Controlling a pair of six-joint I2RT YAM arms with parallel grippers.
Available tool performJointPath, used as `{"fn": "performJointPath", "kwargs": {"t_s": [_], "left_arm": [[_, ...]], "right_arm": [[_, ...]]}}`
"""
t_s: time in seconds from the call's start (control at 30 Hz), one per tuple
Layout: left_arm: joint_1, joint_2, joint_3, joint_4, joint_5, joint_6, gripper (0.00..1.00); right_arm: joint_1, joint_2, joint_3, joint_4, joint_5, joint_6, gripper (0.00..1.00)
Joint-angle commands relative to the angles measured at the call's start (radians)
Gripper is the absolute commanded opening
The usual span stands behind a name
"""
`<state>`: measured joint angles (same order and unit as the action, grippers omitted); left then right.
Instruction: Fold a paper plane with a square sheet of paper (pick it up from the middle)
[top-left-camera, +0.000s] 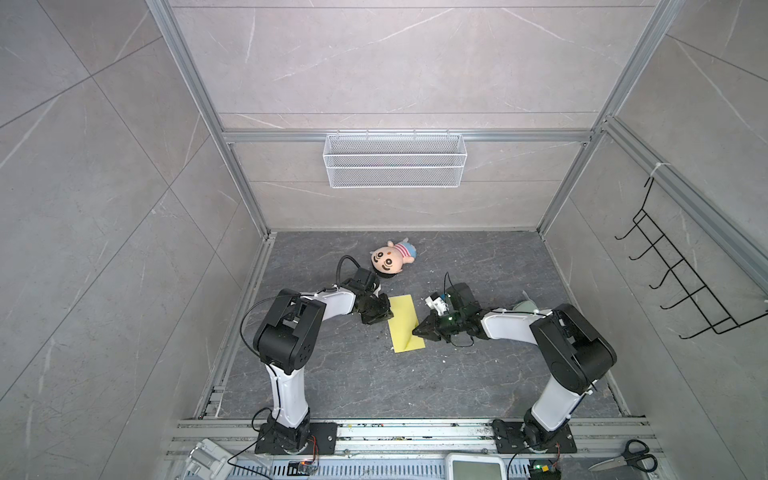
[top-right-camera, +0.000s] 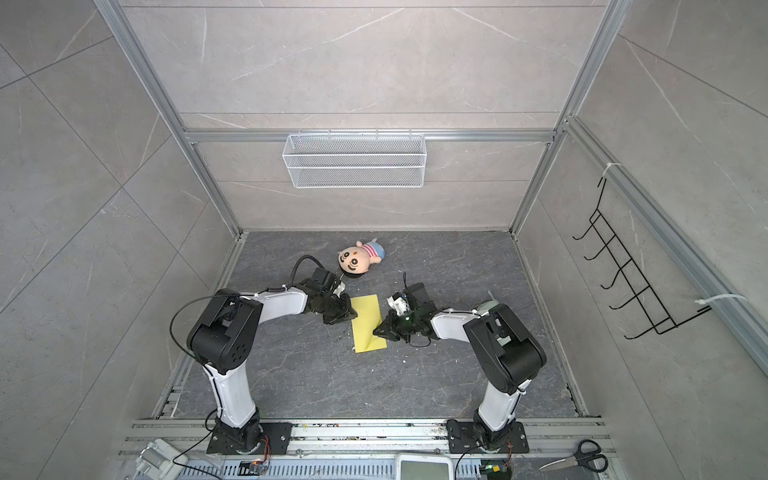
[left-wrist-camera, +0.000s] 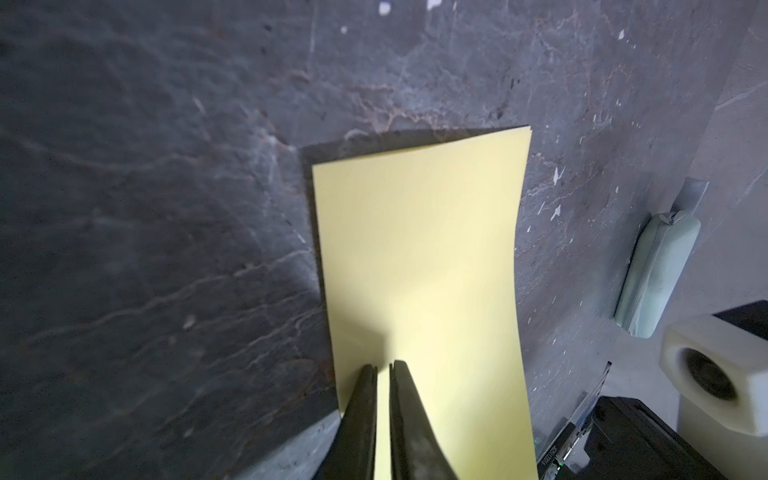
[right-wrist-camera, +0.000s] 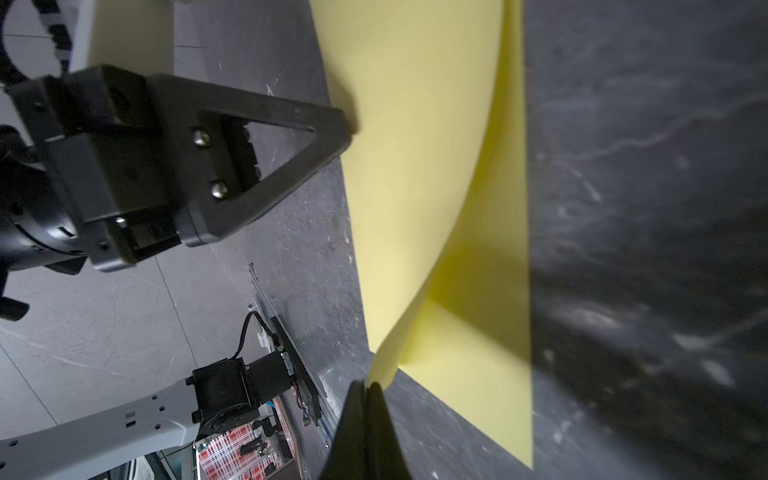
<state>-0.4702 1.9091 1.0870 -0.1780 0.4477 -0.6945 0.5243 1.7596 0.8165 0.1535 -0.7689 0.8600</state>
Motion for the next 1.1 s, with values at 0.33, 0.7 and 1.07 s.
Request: {"fn": "performJointPath", "kwargs": {"t_s": [0.33, 0.7, 1.07], "left_arm": [[0.004, 0.015, -0.010, -0.046, -0.038, 0.010, 0.13], [0.004, 0.019, -0.013, -0.047, -0.043, 0.001, 0.13], [0.003, 0.021, -0.013, -0.046, -0.041, 0.002, 0.13]], "right_arm": [[0.082, 0.119, 0.087, 0.120, 0.160, 0.062, 0.00], [0.097, 0.159, 0.094, 0.182, 0.206, 0.097, 0.00], [0.099, 0.190, 0.107, 0.179, 0.198, 0.086, 0.00]]}}
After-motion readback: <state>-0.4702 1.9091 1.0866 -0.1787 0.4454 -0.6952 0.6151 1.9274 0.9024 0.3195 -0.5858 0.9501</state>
